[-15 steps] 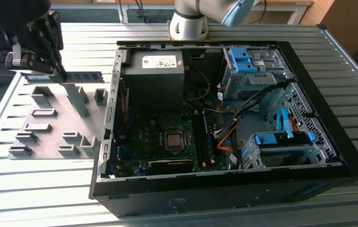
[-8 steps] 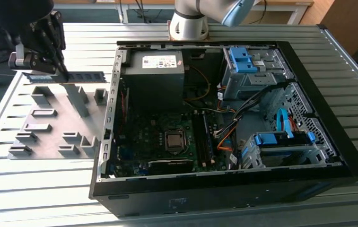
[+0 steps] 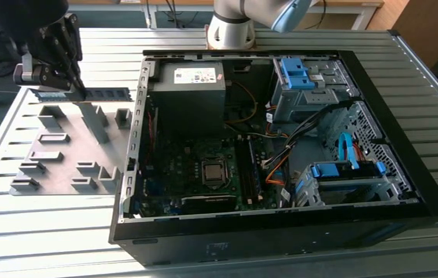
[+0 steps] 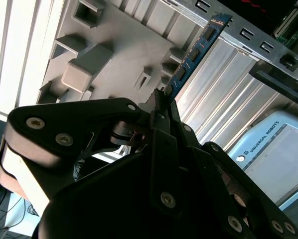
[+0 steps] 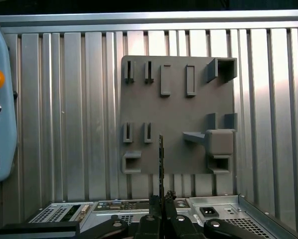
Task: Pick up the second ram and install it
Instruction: 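Pick up the second ram and move it above second insertion slot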
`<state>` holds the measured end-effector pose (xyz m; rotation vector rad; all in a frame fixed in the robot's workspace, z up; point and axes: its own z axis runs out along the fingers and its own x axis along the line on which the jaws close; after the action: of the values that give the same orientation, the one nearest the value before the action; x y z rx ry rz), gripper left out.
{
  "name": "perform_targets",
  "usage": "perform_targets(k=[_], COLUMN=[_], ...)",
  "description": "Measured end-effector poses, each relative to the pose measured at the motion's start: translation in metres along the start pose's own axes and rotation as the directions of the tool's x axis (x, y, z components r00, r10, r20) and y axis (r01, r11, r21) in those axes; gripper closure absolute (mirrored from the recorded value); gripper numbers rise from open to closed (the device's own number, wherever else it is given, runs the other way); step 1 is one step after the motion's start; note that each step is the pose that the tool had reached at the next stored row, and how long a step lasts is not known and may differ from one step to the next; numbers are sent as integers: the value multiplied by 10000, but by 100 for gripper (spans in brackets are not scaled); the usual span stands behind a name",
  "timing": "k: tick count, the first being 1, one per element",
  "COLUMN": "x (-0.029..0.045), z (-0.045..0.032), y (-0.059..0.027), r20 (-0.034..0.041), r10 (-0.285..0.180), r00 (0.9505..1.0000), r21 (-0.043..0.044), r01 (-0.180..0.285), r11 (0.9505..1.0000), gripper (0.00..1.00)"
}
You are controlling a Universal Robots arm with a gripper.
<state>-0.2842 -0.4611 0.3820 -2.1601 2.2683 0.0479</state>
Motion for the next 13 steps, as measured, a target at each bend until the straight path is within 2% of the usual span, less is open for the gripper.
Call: perform_targets(k=[13], x=[-1], z=[0], y=[-30], r20=[0], r10=[-1], r00=[10000], r21=[0], r01=[1], r11=[10000], gripper=[86])
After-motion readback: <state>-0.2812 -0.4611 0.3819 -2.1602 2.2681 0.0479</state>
